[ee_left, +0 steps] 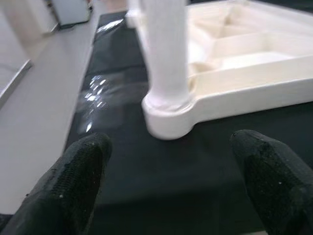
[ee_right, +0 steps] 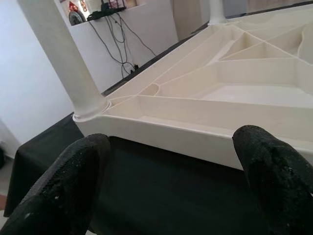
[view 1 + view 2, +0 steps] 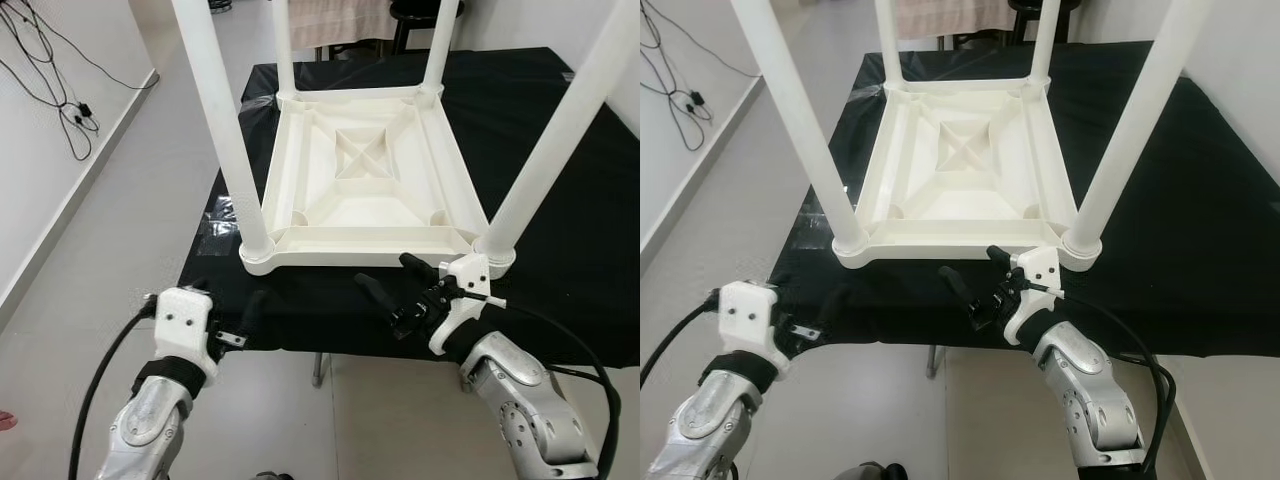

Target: Building children table

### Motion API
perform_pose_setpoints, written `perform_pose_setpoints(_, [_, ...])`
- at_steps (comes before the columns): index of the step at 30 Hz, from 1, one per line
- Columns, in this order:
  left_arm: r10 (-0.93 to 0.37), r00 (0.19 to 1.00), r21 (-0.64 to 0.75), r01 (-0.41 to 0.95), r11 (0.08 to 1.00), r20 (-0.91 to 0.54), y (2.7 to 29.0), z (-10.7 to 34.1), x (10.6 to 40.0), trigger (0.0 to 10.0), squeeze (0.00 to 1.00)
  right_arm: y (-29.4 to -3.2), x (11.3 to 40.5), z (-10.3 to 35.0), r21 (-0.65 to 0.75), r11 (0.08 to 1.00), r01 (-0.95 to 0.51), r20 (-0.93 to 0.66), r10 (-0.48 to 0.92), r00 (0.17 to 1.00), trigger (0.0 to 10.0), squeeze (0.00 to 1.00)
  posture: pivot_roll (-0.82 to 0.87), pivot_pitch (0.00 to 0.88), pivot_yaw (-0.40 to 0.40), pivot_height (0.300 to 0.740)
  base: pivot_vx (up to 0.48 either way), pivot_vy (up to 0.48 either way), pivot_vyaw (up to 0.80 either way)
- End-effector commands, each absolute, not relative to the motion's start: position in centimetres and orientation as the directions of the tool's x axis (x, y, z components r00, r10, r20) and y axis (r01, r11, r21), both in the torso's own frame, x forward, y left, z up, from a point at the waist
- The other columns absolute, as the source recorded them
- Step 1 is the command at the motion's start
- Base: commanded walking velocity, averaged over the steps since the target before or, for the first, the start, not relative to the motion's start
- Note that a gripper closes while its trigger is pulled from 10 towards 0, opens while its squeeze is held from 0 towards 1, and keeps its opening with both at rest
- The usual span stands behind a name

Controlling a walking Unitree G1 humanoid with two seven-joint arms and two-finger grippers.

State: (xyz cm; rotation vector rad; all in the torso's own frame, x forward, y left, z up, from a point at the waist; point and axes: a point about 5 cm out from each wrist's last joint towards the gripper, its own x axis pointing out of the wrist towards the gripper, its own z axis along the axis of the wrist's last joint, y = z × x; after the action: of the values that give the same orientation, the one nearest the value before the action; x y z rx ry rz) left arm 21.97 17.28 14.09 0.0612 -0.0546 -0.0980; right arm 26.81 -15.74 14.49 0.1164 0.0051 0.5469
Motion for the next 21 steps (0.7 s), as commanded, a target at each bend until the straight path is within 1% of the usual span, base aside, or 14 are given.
perform_pose_setpoints(1, [-0.070,0.997,0.049,0.068,0.996,0.038,17.8,13.6,21.8,10.0,1.00,-15.6,26.7,14.1,0.119,0.846,-0.519,0.022,0.521,0.854,10.0,0.00,0.04,0.115,0.034,0.740,0.000,0.000,0.00])
perform_pose_setpoints(4, [-0.060,0.997,0.042,0.058,0.997,0.044,18.1,13.7,21.8,10.0,1.00,-15.4,26.8,14.1,0.116,0.843,-0.525,0.020,0.527,0.850,10.0,0.00,0.04,0.111,0.033,0.740,0.000,0.000,0.00])
perform_pose_setpoints(9, [-0.125,0.990,0.038,0.123,0.992,0.068,17.1,14.5,22.5,10.0,1.00,-15.3,26.9,14.0,0.108,0.841,-0.530,0.017,0.531,0.847,10.0,0.00,0.04,0.109,0.032,0.740,0.000,0.000,0.00])
perform_pose_setpoints(10, [-0.142,0.987,0.039,0.139,0.990,0.074,16.8,14.7,22.6,10.0,0.00,-15.3,26.9,14.0,0.108,0.841,-0.530,0.017,0.532,0.847,10.0,0.00,0.04,0.109,0.032,0.740,0.000,0.000,0.00])
perform_pose_setpoints(11, [-0.142,0.987,0.039,0.139,0.990,0.074,16.8,14.7,22.6,10.0,0.00,-15.3,26.9,14.0,0.108,0.841,-0.530,0.017,0.532,0.847,10.0,0.00,0.04,0.109,0.032,0.740,0.000,0.000,0.00])
perform_pose_setpoints(12, [-0.244,0.967,0.031,0.242,0.970,0.079,15.4,15.0,22.9,10.0,0.00,-15.4,26.9,14.0,0.109,0.847,-0.520,0.014,0.521,0.853,10.0,0.00,0.03,0.110,0.033,0.740,0.000,0.000,0.00])
perform_pose_setpoints(13, [-0.283,0.956,0.027,0.282,0.959,0.080,14.9,15.1,22.9,10.0,0.00,-15.5,26.8,14.0,0.110,0.850,-0.516,0.013,0.518,0.856,10.0,0.00,0.03,0.110,0.033,0.740,0.000,0.000,0.00])
perform_pose_setpoints(14, [-0.283,0.956,0.027,0.282,0.959,0.080,14.9,15.1,22.9,10.0,0.00,-15.5,26.8,14.0,0.110,0.850,-0.516,0.013,0.518,0.856,10.0,0.00,0.03,0.110,0.033,0.740,0.000,0.000,0.00])
perform_pose_setpoints(15, [-0.323,0.943,0.020,0.322,0.946,0.076,14.4,15.1,22.9,10.0,0.00,-15.5,26.7,13.9,0.112,0.849,-0.517,0.006,0.519,0.855,10.0,0.00,0.03,0.110,0.033,0.740,0.000,0.000,0.00])
perform_pose_setpoints(16, [-0.389,0.919,0.011,0.389,0.921,0.061,13.6,14.8,22.6,10.0,0.00,-15.6,26.3,13.8,0.121,0.838,-0.532,0.002,0.535,0.845,10.0,0.00,0.02,0.110,0.033,0.740,0.000,0.000,-0.80])
perform_pose_setpoints(18, [-0.414,0.908,0.006,0.415,0.910,0.056,13.4,14.6,22.5,10.0,0.00,-15.6,26.1,13.9,0.127,0.831,-0.541,0.002,0.545,0.838,10.0,0.00,0.02,0.110,0.033,0.740,0.000,0.000,-0.80])
perform_pose_setpoints(19, [-0.448,0.893,0.003,0.449,0.894,0.038,13.1,14.3,22.2,10.0,0.00,-15.7,25.6,14.1,0.124,0.815,-0.565,0.022,0.567,0.823,10.0,0.00,0.02,0.111,0.034,0.740,0.292,0.000,-0.80])
perform_pose_setpoints(20, [-0.448,0.893,0.003,0.449,0.894,0.038,13.1,14.3,22.2,10.0,0.00,-15.7,25.6,14.1,0.124,0.815,-0.565,0.022,0.567,0.823,10.0,0.00,0.02,0.111,0.034,0.740,0.292,0.000,-0.80])
perform_pose_setpoints(21, [-0.455,0.890,-0.002,0.456,0.890,0.033,13.0,14.1,22.1,10.0,0.00,-15.8,25.2,14.3,0.115,0.801,-0.587,0.033,0.588,0.808,10.0,0.00,0.02,0.112,0.035,0.740,0.352,0.000,0.00])
